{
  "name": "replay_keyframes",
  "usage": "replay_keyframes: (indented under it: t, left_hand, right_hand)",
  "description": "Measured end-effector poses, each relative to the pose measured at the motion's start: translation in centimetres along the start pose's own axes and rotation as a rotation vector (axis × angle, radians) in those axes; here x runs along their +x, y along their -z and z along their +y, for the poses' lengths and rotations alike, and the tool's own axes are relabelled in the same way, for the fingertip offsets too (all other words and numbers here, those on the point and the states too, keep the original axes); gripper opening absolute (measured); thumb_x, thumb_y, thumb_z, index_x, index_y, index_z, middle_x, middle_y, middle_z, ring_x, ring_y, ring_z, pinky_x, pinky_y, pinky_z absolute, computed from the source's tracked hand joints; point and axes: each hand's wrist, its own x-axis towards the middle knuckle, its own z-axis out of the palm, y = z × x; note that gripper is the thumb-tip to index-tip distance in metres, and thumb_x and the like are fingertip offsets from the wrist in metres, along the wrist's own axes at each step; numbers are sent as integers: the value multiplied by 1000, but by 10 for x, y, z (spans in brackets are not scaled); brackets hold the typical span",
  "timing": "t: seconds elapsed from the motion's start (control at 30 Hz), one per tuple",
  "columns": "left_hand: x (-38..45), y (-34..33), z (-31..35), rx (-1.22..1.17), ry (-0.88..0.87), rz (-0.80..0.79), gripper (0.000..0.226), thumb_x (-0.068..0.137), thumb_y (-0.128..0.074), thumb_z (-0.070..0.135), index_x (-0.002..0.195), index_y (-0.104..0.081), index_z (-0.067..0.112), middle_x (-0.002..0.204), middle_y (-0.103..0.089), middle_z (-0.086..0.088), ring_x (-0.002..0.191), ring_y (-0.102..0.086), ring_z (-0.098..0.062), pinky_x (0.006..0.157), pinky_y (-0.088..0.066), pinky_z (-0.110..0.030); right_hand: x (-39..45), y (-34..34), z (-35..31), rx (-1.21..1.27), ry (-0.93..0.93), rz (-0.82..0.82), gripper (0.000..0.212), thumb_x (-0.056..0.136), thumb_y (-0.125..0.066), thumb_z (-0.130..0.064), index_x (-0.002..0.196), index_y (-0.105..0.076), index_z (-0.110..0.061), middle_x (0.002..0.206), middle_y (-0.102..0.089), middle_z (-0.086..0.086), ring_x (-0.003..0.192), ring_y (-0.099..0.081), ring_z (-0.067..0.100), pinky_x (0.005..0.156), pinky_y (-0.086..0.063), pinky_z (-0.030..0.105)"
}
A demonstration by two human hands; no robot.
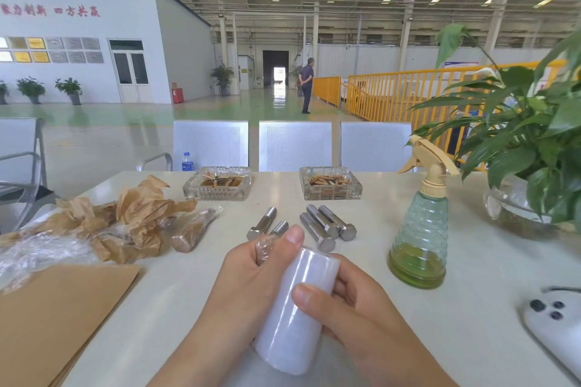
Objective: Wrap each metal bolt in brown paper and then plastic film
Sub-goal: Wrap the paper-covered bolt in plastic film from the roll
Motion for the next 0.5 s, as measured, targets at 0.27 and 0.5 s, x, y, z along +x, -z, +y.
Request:
replay_keyframes:
  t: [0.27, 0.5]
  left_hand:
    - [-1, 1, 7, 39, -38, 17, 83, 67, -65, 76, 73, -58, -6, 61, -55, -11, 52, -50, -18, 46, -41, -21]
    - [-2, 7, 5, 229, -149, 204, 64, 67, -70, 71, 56, -39, 16, 53, -32, 4, 50, -28, -15, 43, -24, -22]
  right_hand:
    - [1, -6, 5, -144, 146, 69, 49, 65, -79, -43, 113, -69, -44, 115, -75, -3, 110, -70, 14, 90, -57, 31]
    - [1, -2, 2, -419, 247, 221, 55, 60, -75, -46, 113, -61, -48, 111, -71, -20, 101, -68, 2, 80, -53, 17]
